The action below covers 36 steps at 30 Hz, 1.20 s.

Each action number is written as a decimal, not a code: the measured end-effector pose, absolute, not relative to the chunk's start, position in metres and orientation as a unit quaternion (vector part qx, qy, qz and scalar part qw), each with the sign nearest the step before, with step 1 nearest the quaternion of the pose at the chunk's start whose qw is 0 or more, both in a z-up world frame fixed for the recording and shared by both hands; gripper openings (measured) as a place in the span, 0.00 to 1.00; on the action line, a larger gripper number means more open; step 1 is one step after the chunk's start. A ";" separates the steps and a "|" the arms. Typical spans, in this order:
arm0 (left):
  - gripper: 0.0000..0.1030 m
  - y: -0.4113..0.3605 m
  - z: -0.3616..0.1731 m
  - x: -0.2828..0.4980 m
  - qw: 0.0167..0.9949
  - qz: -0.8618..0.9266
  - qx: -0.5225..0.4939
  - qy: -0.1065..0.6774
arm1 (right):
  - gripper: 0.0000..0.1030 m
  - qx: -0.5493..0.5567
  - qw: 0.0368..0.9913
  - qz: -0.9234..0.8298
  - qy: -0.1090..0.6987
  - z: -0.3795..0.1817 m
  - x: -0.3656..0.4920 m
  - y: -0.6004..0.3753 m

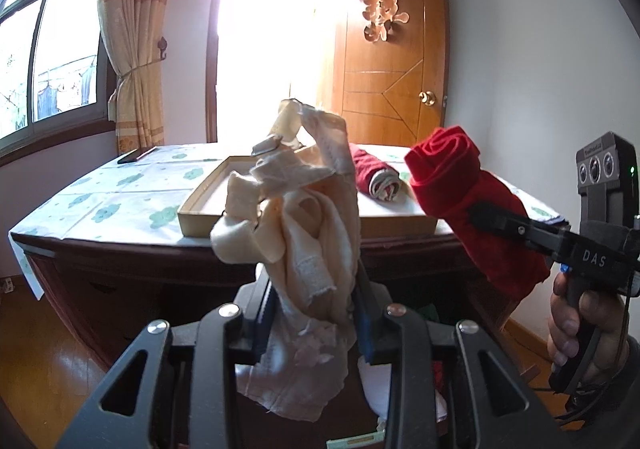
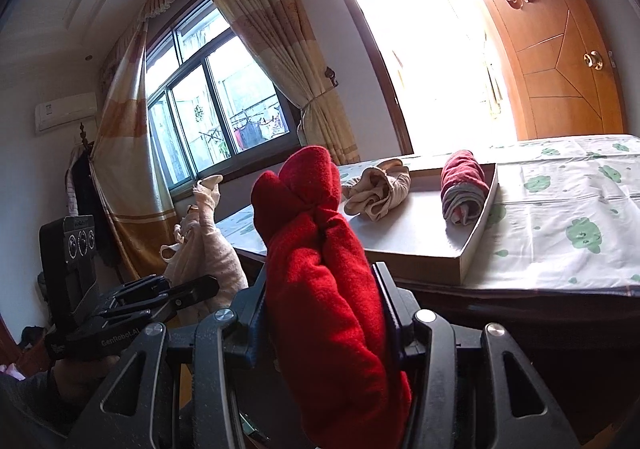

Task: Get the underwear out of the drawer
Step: 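Carry both items over the tray and lower them beside the earlier rolls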

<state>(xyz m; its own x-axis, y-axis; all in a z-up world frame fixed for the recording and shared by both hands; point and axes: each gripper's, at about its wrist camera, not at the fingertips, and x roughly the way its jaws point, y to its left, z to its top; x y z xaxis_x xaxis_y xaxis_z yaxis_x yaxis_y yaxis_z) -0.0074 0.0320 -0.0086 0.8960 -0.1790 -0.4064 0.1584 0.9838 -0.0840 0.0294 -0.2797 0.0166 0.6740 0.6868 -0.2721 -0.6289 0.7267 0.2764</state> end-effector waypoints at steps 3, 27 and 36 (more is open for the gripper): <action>0.32 0.035 -0.001 0.001 0.973 -0.091 -0.024 0.209 | 0.48 0.085 0.911 0.359 0.182 0.026 0.035 -0.284; 0.32 0.047 0.066 0.121 0.968 -0.087 0.015 0.234 | 0.48 0.154 0.897 0.339 0.239 0.073 0.143 -0.284; 0.32 0.059 0.066 0.176 0.962 -0.070 0.026 0.262 | 0.48 0.150 0.901 0.323 0.248 0.089 0.179 -0.265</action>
